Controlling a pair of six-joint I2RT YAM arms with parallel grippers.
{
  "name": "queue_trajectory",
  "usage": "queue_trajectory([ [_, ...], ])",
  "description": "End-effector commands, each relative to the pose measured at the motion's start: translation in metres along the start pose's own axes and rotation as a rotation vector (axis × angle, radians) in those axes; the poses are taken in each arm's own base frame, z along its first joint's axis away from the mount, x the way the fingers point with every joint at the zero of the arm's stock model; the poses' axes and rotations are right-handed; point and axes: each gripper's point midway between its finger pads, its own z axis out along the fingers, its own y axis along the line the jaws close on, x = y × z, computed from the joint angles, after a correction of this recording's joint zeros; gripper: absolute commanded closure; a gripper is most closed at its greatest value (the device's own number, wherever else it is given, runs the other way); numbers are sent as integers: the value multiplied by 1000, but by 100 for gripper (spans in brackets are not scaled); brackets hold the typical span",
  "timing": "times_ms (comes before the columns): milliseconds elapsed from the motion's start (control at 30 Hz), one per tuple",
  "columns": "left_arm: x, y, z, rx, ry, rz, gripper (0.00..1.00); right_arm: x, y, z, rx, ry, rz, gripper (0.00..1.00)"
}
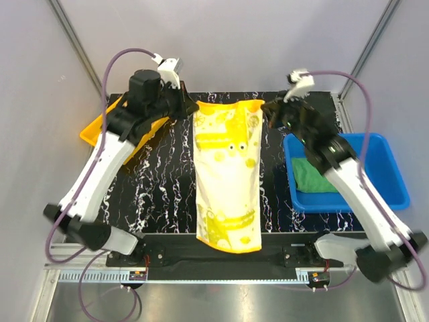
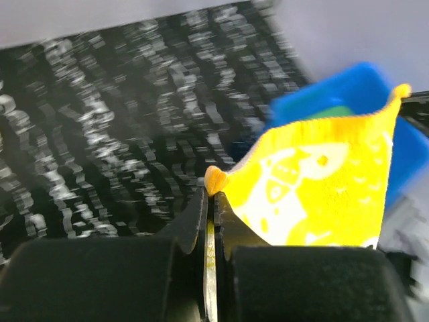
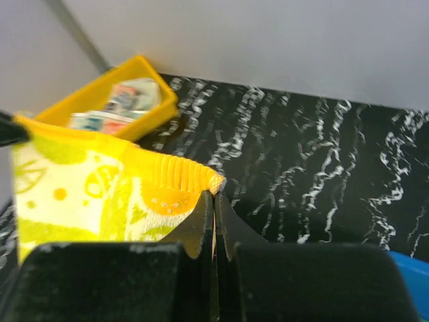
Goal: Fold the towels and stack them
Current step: Flatten out the crumpled towel, then fold the towel
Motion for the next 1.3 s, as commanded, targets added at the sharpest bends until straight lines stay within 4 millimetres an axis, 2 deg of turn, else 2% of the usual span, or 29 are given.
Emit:
queue_trajectory([
  [0,-22,63,41,-137,-54,27,100,-3,-46,60,73,-34,-44,100],
  [33,-12,83,66,-162,-14,16,100,15,-58,89,76,19,-41,100],
  [67,-25,100,74,-181,-48,10,100,21,-73,102,83,42,-41,100],
  [100,-24,108,86,-175,-39,3,100,28,-71,116,26,63,-42,100],
  [133,-24,116,97,-168,-32,-3,100,56,-81,140,21,123,-39,100],
  [167,-13,137,122,-172,-4,-14,100,56,-83,151,2,119,-58,100],
  [200,-17,138,132,-144,-6,-12,100,75,-87,168,-23,148,-63,100],
  [233,-1,153,153,-152,34,-25,100,80,-90,175,-25,153,-69,100],
  [267,0,157,162,-148,34,-24,100,84,-93,182,-34,154,-80,100],
  [300,1,160,168,-145,35,-23,100,98,-92,191,-62,169,-78,100],
  [333,12,167,179,-151,57,-31,100,98,-91,196,-83,152,-92,100],
  [433,27,179,191,-166,78,-33,100,121,-93,204,-108,183,-102,100],
  [467,35,183,193,-177,92,-33,100,135,-98,202,-104,202,-130,100],
  [500,40,191,192,-213,95,-32,100,136,-101,203,-91,188,-141,100],
  [533,40,193,189,-221,91,-24,100,149,-106,200,-80,207,-144,100],
  [567,53,201,189,-232,100,-27,100,153,-105,199,-89,210,-148,100],
  [633,54,200,184,-223,91,-22,100,160,-103,196,-108,225,-146,100],
  [700,65,202,180,-230,114,-21,100,165,-99,191,-128,239,-140,100],
  [733,64,198,176,-222,113,-16,100,175,-100,186,-122,263,-120,100],
  [767,76,199,173,-225,137,-21,100,178,-101,183,-117,269,-113,100],
  [800,78,200,170,-231,137,-24,100,175,-98,177,-121,264,-107,100],
  [833,74,195,162,-229,126,-20,100,185,-98,171,-118,286,-97,100],
  [900,87,194,156,-228,147,-23,100,177,-96,160,-109,271,-87,100],
  [1000,88,183,145,-192,146,-22,100,179,-88,144,-116,297,-38,100],
  [1100,103,176,138,-169,184,-49,100,184,-83,130,-113,325,0,100],
  [1133,102,171,133,-164,173,-52,100,194,-82,124,-105,346,18,100],
  [1167,119,174,130,-180,205,-67,100,198,-81,120,-96,352,19,100],
  [1233,127,174,121,-204,213,-83,100,206,-74,110,-97,366,16,100],
  [1267,142,176,118,-212,242,-97,100,211,-73,106,-93,380,23,100],
])
